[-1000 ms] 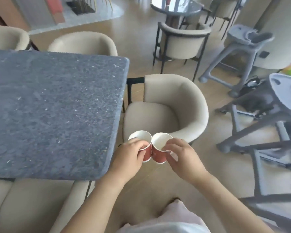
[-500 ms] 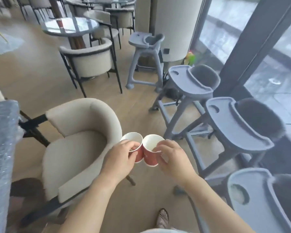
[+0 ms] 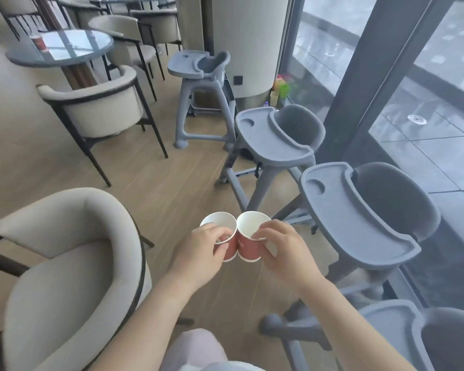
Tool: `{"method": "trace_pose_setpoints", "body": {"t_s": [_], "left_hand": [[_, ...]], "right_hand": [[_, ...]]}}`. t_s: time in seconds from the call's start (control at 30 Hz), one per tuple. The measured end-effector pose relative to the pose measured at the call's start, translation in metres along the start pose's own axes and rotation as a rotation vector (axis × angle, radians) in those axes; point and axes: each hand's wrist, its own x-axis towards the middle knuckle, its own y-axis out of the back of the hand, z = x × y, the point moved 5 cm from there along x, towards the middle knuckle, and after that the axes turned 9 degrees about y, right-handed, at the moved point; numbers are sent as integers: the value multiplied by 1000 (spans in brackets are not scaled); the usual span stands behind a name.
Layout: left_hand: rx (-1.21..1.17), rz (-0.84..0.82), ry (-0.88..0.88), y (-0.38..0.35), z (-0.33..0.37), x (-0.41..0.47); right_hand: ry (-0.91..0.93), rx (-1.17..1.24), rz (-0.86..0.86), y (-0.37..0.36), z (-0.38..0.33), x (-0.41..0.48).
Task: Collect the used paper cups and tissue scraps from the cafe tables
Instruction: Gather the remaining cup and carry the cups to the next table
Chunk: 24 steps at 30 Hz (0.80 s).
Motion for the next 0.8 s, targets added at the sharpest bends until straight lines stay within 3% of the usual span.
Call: {"method": "trace_pose_setpoints", "body": {"t_s": [0.4, 0.8], "left_hand": [[-40, 59, 73, 22, -48, 183], [56, 266, 302, 177, -167, 363]], "right_hand": [[34, -3, -81, -49, 77, 177], [344, 94, -193, -154, 43, 471]]}}
